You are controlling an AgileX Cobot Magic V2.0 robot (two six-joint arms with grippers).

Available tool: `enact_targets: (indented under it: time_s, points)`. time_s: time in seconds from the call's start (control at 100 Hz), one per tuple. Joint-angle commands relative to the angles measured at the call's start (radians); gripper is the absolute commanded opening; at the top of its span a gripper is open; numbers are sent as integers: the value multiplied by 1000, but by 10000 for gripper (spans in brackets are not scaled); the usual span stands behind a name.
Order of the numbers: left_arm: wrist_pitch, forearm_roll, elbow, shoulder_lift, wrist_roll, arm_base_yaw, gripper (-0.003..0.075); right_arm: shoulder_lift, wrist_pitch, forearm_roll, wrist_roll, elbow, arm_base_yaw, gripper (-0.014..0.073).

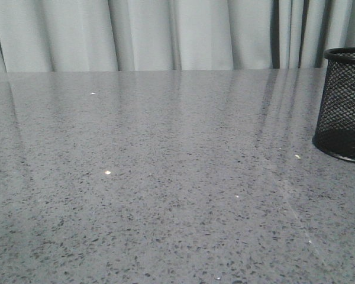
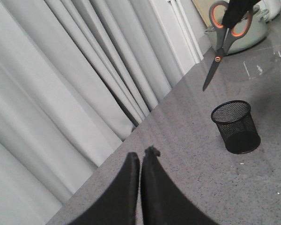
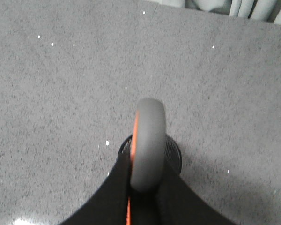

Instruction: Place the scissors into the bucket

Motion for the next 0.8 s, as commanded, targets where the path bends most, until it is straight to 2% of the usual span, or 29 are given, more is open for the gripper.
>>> enact_targets:
  time_s: [0.0,0.28,0.79]
  points:
    - [-93,0,-23,13,-12,-4,-20,-27,27,8,1,41,-1,-66]
    - [-89,-11,-23,13,-12,-4,-20,-1,27,8,1,159,-1,-66]
    - [-89,-11,-23,13,-12,-4,-20,286,25,8,-10,160,-1,-65]
